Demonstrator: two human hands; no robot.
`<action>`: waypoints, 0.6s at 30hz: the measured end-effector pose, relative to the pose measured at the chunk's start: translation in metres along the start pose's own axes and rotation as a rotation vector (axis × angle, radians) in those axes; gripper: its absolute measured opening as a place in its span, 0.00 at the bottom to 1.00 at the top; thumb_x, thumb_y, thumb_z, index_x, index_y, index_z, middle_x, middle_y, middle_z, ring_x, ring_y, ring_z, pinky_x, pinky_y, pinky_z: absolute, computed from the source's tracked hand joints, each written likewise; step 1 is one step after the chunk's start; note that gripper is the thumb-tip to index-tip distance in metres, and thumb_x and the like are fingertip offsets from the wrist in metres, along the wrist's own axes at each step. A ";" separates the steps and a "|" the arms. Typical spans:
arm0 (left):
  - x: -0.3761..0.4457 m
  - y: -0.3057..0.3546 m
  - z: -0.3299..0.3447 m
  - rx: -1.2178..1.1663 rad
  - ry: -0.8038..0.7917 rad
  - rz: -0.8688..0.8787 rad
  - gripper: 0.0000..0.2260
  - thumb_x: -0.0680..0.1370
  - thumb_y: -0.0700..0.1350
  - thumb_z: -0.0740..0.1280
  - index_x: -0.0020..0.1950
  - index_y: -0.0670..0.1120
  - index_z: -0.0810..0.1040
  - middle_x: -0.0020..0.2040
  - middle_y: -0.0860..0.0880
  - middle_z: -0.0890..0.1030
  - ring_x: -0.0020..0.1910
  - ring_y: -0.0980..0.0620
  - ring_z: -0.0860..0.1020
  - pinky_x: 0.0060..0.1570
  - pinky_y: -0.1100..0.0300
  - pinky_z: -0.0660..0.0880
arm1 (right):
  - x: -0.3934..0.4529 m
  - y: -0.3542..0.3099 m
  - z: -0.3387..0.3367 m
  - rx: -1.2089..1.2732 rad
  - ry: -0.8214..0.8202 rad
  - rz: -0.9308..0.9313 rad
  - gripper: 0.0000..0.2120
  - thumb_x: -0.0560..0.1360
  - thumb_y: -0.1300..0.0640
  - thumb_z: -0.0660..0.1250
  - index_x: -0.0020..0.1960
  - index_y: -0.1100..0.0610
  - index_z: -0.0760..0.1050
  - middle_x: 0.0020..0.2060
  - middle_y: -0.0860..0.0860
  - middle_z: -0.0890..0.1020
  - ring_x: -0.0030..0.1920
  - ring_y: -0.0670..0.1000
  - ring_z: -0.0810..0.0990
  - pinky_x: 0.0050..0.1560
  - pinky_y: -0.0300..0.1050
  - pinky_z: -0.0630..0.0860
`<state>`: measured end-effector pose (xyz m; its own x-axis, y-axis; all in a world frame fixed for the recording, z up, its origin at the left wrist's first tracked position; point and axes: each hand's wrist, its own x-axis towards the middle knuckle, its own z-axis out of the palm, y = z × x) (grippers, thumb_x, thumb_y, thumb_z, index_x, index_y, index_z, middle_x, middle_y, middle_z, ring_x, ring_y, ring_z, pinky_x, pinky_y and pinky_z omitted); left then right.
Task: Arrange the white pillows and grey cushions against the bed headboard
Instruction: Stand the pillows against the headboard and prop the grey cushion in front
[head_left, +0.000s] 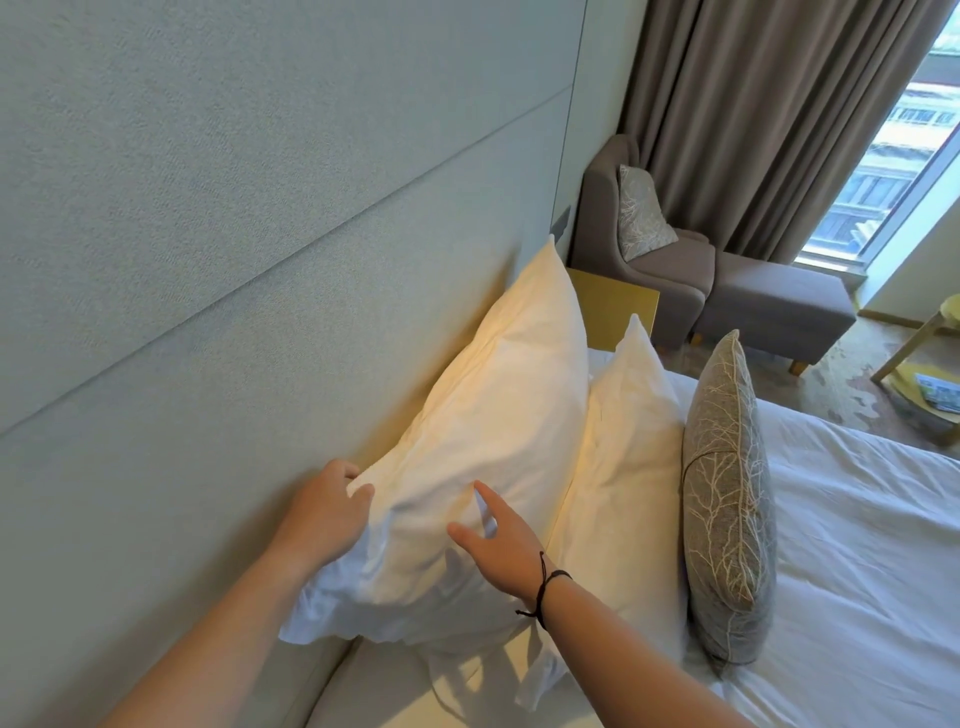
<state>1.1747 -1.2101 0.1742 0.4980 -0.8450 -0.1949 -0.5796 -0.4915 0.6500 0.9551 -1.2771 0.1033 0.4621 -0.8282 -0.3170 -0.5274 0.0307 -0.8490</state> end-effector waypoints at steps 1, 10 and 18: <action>-0.001 0.000 -0.003 0.017 0.033 0.020 0.05 0.80 0.46 0.63 0.55 0.49 0.73 0.42 0.53 0.78 0.39 0.54 0.77 0.34 0.58 0.72 | 0.000 0.001 -0.001 0.003 0.003 0.002 0.41 0.68 0.30 0.65 0.76 0.39 0.54 0.76 0.40 0.60 0.75 0.46 0.60 0.70 0.46 0.63; -0.026 0.022 -0.009 0.763 0.278 0.195 0.09 0.79 0.44 0.58 0.59 0.51 0.67 0.45 0.52 0.80 0.40 0.47 0.81 0.29 0.56 0.68 | -0.004 0.010 -0.017 0.011 0.019 0.029 0.39 0.73 0.37 0.67 0.78 0.42 0.52 0.76 0.42 0.60 0.75 0.46 0.61 0.67 0.40 0.60; -0.052 0.036 0.079 0.295 0.303 0.873 0.06 0.77 0.45 0.63 0.51 0.49 0.77 0.50 0.51 0.78 0.48 0.48 0.76 0.45 0.54 0.73 | -0.045 0.086 -0.051 -0.152 0.200 0.293 0.36 0.76 0.43 0.65 0.78 0.48 0.54 0.78 0.51 0.57 0.78 0.51 0.50 0.76 0.50 0.54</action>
<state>1.0764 -1.2004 0.1499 -0.0629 -0.8678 0.4930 -0.9419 0.2149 0.2582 0.8531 -1.2658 0.0660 0.1355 -0.8899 -0.4355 -0.7231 0.2116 -0.6576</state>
